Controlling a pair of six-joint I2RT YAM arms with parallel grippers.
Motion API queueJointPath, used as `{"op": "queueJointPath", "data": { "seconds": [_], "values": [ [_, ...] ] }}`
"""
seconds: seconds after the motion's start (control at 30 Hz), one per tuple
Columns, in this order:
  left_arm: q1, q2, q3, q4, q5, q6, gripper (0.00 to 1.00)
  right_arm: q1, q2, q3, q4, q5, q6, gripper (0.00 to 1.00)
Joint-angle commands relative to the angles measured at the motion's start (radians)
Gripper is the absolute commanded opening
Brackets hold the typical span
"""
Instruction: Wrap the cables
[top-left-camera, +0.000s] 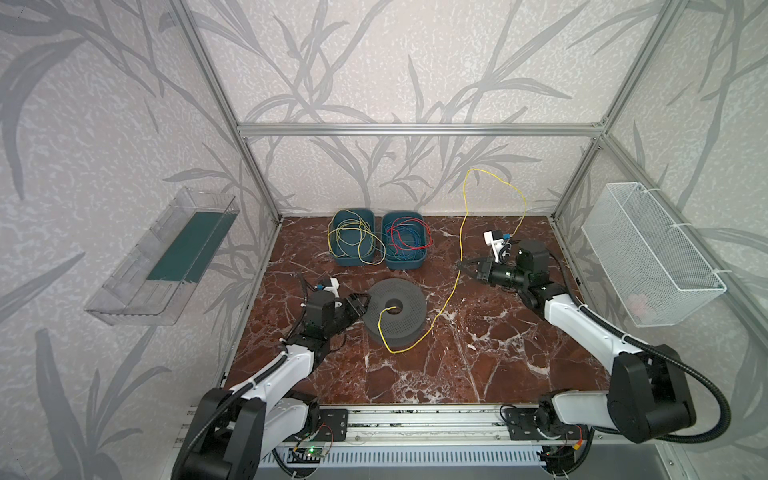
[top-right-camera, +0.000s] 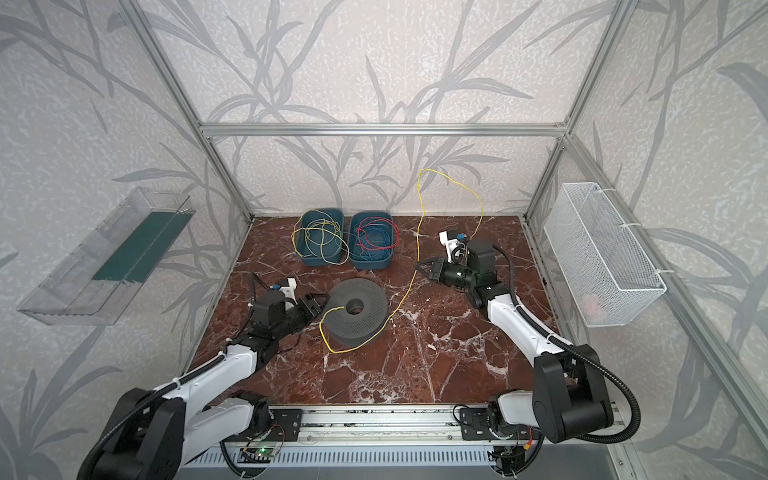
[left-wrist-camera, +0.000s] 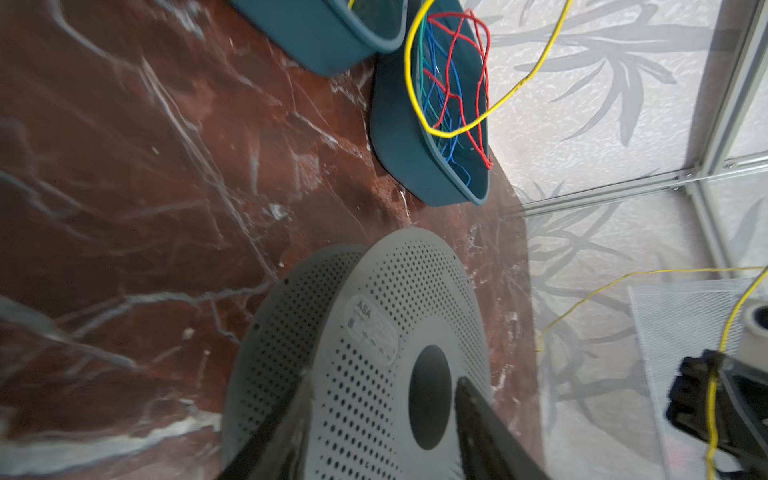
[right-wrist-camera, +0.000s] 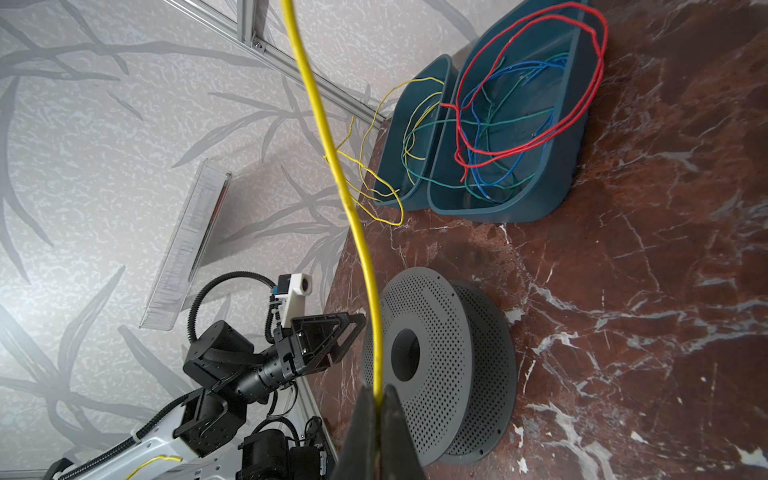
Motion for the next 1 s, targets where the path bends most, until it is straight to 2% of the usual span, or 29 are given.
{"op": "queueJointPath", "data": {
  "seconds": [0.0,0.07,0.13,0.3,0.4,0.5,0.57,0.63,0.7,0.97],
  "values": [
    [0.006,0.076,-0.019,0.209,0.137,-0.068,0.42,0.001,-0.032,-0.008,0.008,-0.001,-0.003,0.0],
    [0.006,0.081,-0.031,0.224,0.137,-0.069,0.39,0.001,-0.034,-0.008,0.004,0.002,-0.004,0.0],
    [0.007,0.051,-0.041,0.157,0.09,-0.049,0.37,0.001,-0.036,-0.005,-0.005,0.004,-0.01,0.0],
    [0.006,-0.078,-0.03,0.023,0.081,-0.001,0.36,0.001,-0.038,0.006,-0.028,0.005,-0.023,0.0],
    [0.006,-0.197,0.004,-0.146,0.058,0.057,0.42,0.001,-0.032,0.003,-0.023,0.009,-0.02,0.0],
    [0.006,-0.298,0.004,-0.31,-0.058,0.081,0.48,0.001,-0.025,-0.002,-0.003,0.009,-0.011,0.0],
    [0.008,-0.314,-0.008,-0.361,-0.105,0.076,0.5,0.003,-0.022,0.0,0.001,0.009,-0.008,0.0],
    [0.007,-0.297,-0.003,-0.392,-0.106,0.074,0.53,0.002,-0.023,0.005,-0.004,0.009,-0.01,0.0],
    [0.008,-0.259,-0.005,-0.377,-0.082,0.065,0.53,0.003,-0.026,0.012,-0.011,0.014,-0.014,0.0],
    [0.006,-0.125,-0.039,-0.136,0.067,0.028,0.49,0.006,-0.032,0.015,-0.019,0.02,-0.011,0.0]
  ]
}}
